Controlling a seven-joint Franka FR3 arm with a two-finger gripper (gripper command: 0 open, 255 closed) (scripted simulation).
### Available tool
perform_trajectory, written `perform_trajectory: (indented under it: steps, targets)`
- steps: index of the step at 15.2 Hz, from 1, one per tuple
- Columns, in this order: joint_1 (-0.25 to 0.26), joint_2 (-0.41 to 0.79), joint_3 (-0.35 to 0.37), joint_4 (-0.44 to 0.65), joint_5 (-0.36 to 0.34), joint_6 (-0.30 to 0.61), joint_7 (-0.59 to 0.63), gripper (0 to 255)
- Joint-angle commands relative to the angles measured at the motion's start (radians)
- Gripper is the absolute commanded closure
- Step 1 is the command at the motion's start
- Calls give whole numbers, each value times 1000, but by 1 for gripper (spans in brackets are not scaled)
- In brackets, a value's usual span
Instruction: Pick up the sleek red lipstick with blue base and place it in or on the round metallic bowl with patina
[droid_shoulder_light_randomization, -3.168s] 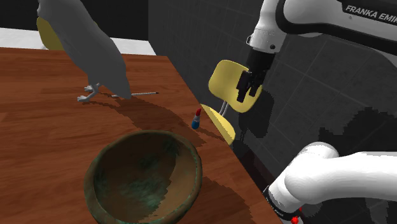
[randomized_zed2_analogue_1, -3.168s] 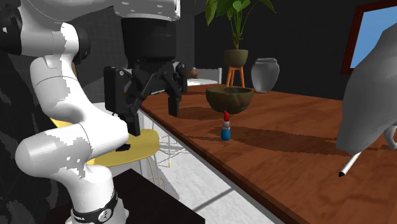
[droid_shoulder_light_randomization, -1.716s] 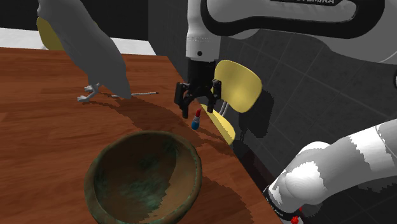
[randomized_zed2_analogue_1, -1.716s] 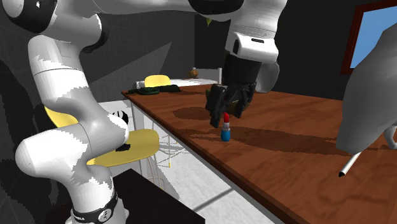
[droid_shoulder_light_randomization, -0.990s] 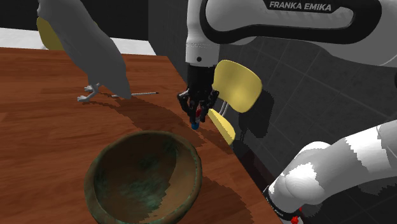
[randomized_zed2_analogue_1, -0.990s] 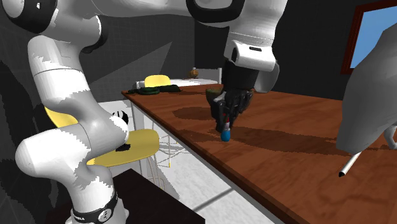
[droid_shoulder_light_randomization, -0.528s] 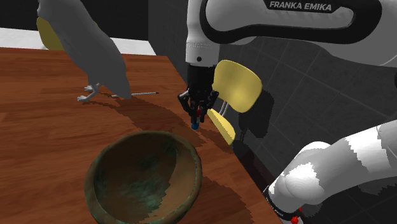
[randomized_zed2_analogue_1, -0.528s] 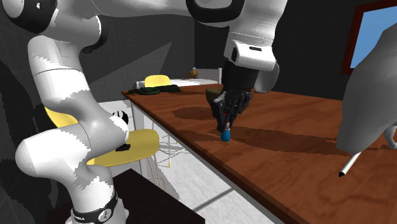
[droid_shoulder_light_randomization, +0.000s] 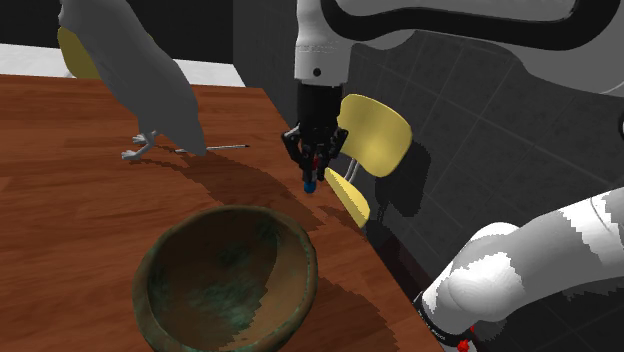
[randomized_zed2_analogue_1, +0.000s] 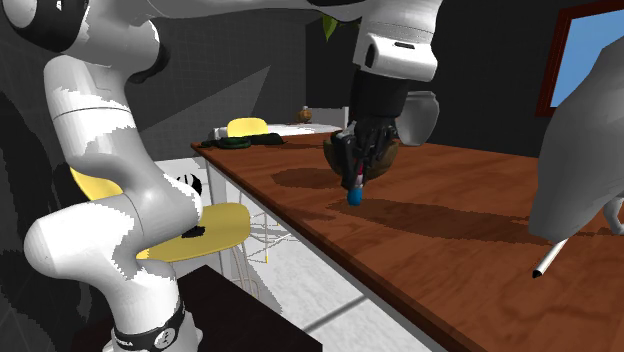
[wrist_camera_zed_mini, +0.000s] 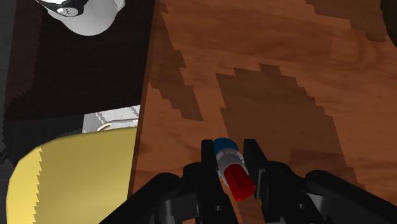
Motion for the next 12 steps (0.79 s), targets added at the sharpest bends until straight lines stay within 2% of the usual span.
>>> perform_trajectory:
  steps: [1, 12]
  targets:
    - [-1, 4, -2, 31, -2, -27, 6, 255]
    - [-7, 43, -12, 213, -11, -169, 40, 255]
